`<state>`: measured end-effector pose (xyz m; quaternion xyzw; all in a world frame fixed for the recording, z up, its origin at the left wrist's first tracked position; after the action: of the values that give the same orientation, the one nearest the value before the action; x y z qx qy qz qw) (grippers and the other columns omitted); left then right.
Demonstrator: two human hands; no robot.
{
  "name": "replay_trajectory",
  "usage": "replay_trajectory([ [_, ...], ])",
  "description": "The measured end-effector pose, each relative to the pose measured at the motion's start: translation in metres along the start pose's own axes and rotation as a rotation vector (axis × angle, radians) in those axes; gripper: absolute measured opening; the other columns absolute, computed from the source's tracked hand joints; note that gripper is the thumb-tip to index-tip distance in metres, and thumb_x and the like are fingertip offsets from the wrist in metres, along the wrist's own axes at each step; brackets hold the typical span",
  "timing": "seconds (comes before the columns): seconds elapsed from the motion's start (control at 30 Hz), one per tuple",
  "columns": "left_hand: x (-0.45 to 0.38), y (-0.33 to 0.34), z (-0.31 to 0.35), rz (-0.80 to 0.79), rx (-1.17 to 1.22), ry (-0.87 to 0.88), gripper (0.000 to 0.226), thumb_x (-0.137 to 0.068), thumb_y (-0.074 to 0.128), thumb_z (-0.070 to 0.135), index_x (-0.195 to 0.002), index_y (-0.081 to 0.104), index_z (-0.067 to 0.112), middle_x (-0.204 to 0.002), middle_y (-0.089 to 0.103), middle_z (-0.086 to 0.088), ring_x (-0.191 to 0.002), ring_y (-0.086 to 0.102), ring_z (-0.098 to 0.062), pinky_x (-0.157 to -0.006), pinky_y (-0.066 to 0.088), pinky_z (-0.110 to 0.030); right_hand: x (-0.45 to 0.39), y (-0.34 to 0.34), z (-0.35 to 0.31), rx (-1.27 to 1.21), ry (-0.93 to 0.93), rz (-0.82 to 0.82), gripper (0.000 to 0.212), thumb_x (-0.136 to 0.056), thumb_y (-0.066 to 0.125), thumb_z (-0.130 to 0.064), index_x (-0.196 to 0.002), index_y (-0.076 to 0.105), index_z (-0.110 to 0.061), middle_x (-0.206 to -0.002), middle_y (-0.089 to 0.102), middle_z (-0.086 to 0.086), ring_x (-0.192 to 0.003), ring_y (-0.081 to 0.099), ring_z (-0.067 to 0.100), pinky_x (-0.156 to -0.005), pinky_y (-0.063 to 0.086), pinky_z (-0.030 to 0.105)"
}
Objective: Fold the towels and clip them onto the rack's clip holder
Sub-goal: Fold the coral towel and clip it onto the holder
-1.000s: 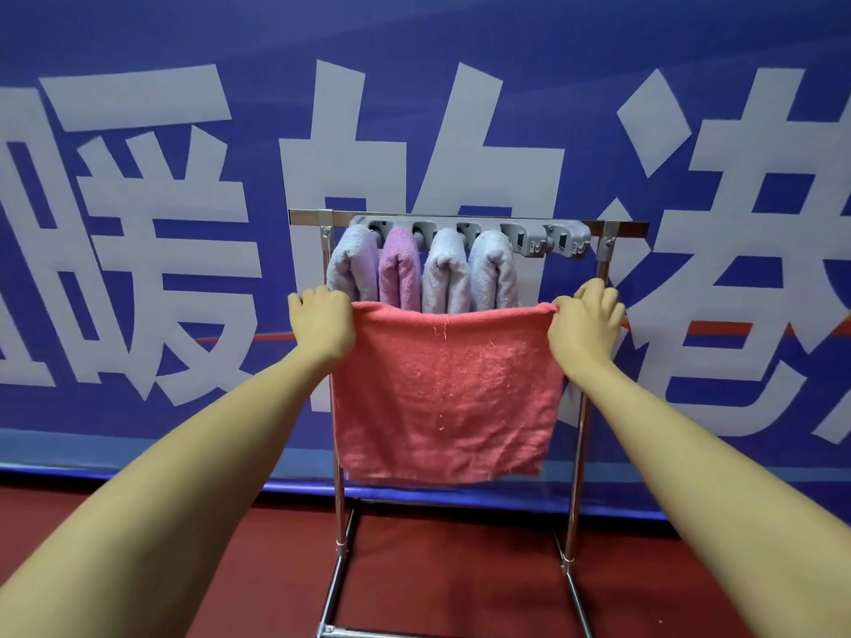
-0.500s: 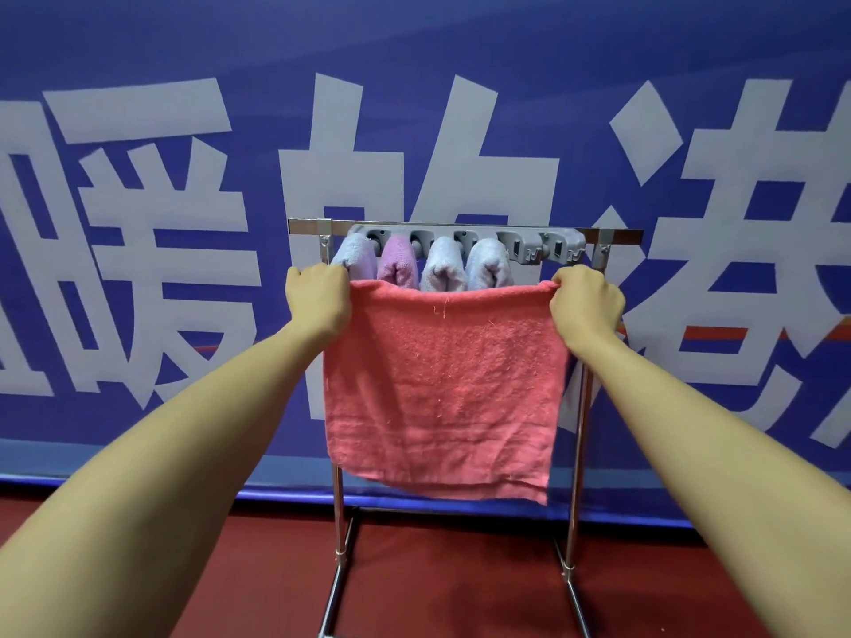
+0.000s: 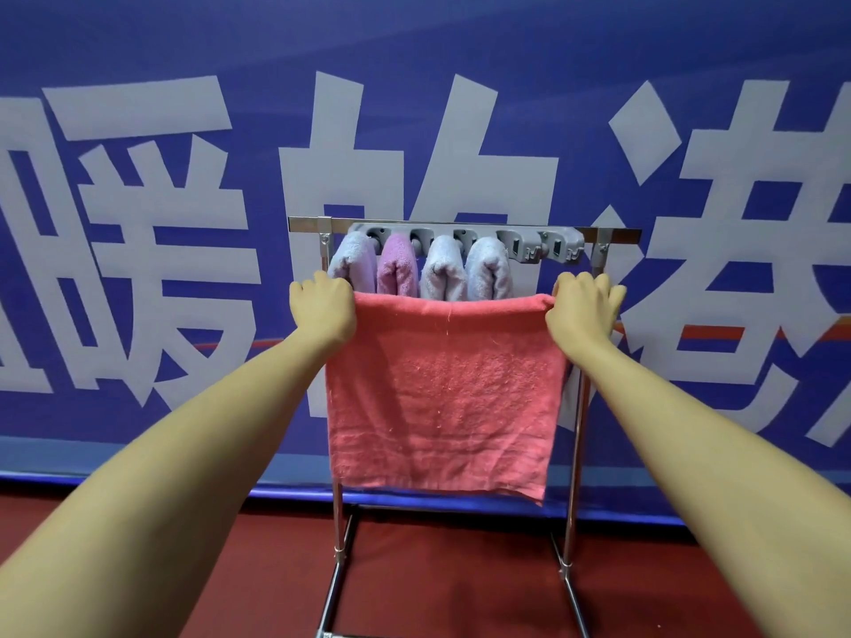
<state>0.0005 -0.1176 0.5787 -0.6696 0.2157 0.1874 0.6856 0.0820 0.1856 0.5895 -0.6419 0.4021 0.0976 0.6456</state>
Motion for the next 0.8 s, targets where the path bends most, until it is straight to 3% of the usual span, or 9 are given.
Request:
replay_trajectory([
  [0.07,0.001,0.003,0.001,-0.003,-0.021,0.011,0.023,-0.085,0.048,0.003,-0.103,0.061,0.008,-0.110,0.058,-0.015,-0.102,0.055,-0.034,-0.092,0.035,-0.037,0.001,0.002,0.000,0.075,-0.012,-0.011,0.021,-0.088,0.051,-0.008,-0.103,0.065,-0.011,-0.111,0.057,0.012,-0.109,0.043,0.031,-0.091,0.030,0.040],
  [0.2,0.004,-0.001,0.003,0.002,-0.009,0.029,0.016,-0.080,0.049,-0.001,-0.079,0.055,0.013,-0.094,0.066,-0.011,-0.091,0.059,-0.031,-0.088,0.034,-0.035,-0.002,0.004,-0.002,0.124,-0.059,-0.006,0.019,-0.088,0.052,-0.009,-0.098,0.069,-0.009,-0.105,0.059,0.010,-0.107,0.044,0.029,-0.089,0.032,0.039],
  [0.37,0.001,-0.007,-0.001,0.038,0.007,0.007,0.020,-0.079,0.048,-0.004,-0.069,0.049,0.013,-0.080,0.060,-0.009,-0.086,0.059,-0.031,-0.089,0.034,-0.036,-0.003,0.004,-0.004,0.057,-0.082,0.014,0.018,-0.088,0.053,-0.007,-0.099,0.066,-0.003,-0.105,0.059,0.015,-0.107,0.045,0.032,-0.090,0.035,0.038],
  [0.47,0.001,-0.004,-0.005,0.040,0.012,0.000,0.027,-0.079,0.047,-0.005,-0.060,0.039,0.013,-0.084,0.064,-0.010,-0.085,0.059,-0.031,-0.086,0.034,-0.035,-0.002,0.005,-0.002,0.003,-0.079,0.012,0.021,-0.087,0.051,-0.002,-0.102,0.066,-0.002,-0.106,0.059,0.016,-0.106,0.047,0.033,-0.091,0.036,0.039],
  [0.67,0.004,0.004,-0.010,-0.022,0.021,-0.020,0.020,-0.082,0.045,-0.005,-0.089,0.058,0.008,-0.099,0.064,-0.013,-0.092,0.060,-0.033,-0.081,0.037,-0.035,0.004,0.005,0.006,-0.149,0.010,0.021,0.020,-0.087,0.051,0.002,-0.103,0.062,-0.002,-0.107,0.057,0.016,-0.097,0.056,0.035,-0.081,0.043,0.040],
  [0.8,0.008,0.008,-0.015,-0.025,0.052,-0.066,0.019,-0.084,0.044,-0.006,-0.087,0.058,0.006,-0.099,0.064,-0.015,-0.090,0.061,-0.034,-0.072,0.036,-0.034,0.010,0.014,0.012,-0.244,0.072,0.008,0.020,-0.088,0.051,0.002,-0.101,0.064,-0.007,-0.106,0.056,0.011,-0.090,0.059,0.032,-0.069,0.042,0.036],
])
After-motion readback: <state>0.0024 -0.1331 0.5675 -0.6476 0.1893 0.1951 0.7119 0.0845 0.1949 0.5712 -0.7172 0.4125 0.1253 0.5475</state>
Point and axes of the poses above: each hand's wrist, its own x-axis away from the middle knuckle, its own y-axis out of the palm, z = x × y, the point moved 8 cm from there along -x, towards the middle knuckle
